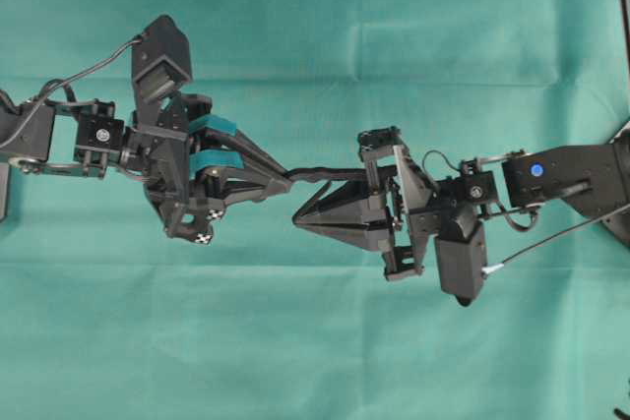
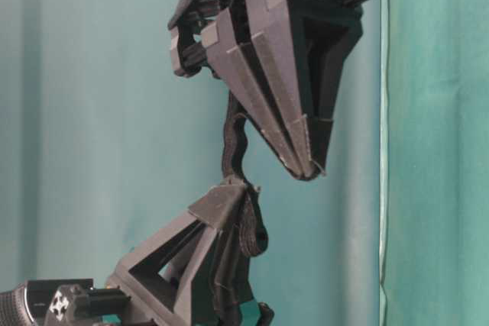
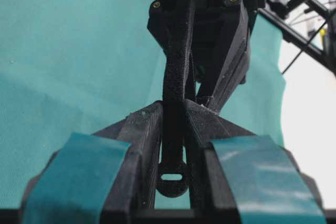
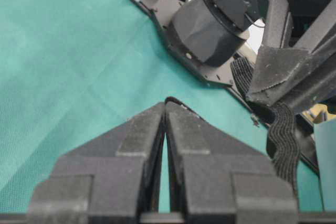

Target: Peel off the Velcro with your right arm.

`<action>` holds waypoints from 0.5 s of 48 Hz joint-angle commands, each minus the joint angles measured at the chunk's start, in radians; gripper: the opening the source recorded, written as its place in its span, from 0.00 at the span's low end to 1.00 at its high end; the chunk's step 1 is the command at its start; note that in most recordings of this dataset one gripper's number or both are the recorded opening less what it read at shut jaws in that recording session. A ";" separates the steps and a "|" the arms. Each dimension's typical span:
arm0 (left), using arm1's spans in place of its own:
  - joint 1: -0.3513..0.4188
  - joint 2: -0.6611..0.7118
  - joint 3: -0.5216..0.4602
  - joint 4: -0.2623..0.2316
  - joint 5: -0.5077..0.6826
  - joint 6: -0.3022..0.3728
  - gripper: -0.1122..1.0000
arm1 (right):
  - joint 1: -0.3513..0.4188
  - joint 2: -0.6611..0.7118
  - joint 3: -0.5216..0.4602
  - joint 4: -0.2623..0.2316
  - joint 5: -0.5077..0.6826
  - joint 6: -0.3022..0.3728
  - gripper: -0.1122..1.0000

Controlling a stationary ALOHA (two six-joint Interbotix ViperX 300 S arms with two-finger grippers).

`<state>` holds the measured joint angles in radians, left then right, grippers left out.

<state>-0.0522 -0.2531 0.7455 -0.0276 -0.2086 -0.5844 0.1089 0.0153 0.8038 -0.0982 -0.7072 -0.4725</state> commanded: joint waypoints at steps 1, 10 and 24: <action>0.005 -0.014 -0.012 -0.002 -0.012 0.000 0.19 | 0.011 -0.009 -0.029 -0.002 -0.005 -0.002 0.01; 0.005 -0.014 -0.012 -0.002 -0.012 0.000 0.19 | 0.011 -0.009 -0.028 -0.002 -0.005 -0.002 0.01; 0.002 -0.014 -0.012 -0.002 -0.014 0.000 0.19 | 0.011 -0.009 -0.021 -0.002 -0.005 -0.002 0.01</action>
<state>-0.0537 -0.2531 0.7455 -0.0276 -0.2086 -0.5844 0.1089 0.0138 0.8038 -0.0966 -0.7072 -0.4725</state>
